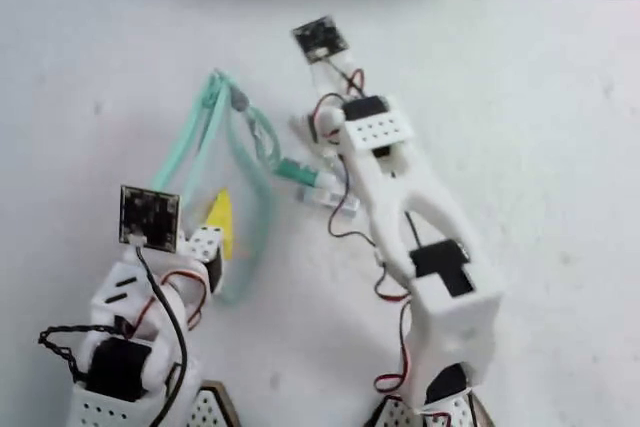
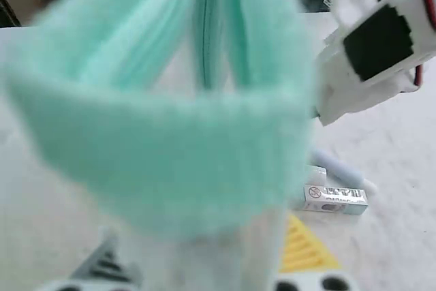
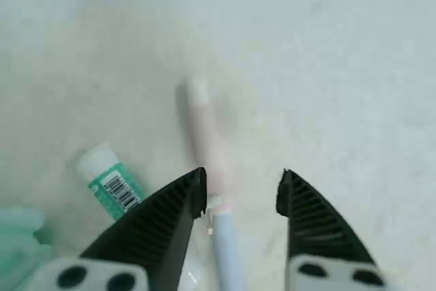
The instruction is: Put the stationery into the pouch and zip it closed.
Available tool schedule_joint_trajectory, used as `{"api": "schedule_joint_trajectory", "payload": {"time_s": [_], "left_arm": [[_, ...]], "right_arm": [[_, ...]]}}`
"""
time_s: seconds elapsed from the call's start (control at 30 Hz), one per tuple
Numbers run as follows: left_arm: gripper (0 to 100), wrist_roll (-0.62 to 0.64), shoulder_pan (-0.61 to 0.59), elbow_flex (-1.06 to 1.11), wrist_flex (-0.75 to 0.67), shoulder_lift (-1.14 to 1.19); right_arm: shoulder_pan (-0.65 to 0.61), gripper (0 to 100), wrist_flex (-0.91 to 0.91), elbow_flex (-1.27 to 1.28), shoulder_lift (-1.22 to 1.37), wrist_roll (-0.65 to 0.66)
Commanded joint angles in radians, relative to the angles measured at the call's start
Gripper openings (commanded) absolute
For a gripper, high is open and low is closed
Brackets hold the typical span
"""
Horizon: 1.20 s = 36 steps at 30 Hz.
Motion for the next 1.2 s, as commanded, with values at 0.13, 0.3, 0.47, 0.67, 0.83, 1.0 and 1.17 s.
{"api": "schedule_joint_trajectory", "payload": {"time_s": [0.13,0.3,0.47,0.67,0.83,1.0,1.17], "left_arm": [[9,-0.011,-0.013,-0.009,-0.028,-0.010],[9,-0.011,-0.012,-0.009,-0.028,-0.010],[9,-0.011,-0.012,-0.009,-0.028,-0.010],[9,-0.011,-0.013,-0.009,-0.028,-0.010],[9,-0.011,-0.012,-0.009,-0.028,-0.010],[9,-0.011,-0.010,-0.009,-0.028,-0.010],[9,-0.011,-0.010,-0.009,-0.028,-0.010]], "right_arm": [[-0.045,20.4,0.039,-0.150,0.122,0.026],[-0.035,20.4,0.044,-0.221,0.226,0.026],[-0.025,10.8,0.048,-0.276,0.288,0.031],[0.002,3.1,0.102,-0.304,0.295,0.031],[0.027,1.6,0.102,-0.299,0.298,0.026],[0.033,1.6,0.101,-0.270,0.297,0.032],[0.030,1.6,0.101,-0.269,0.297,0.032]]}}
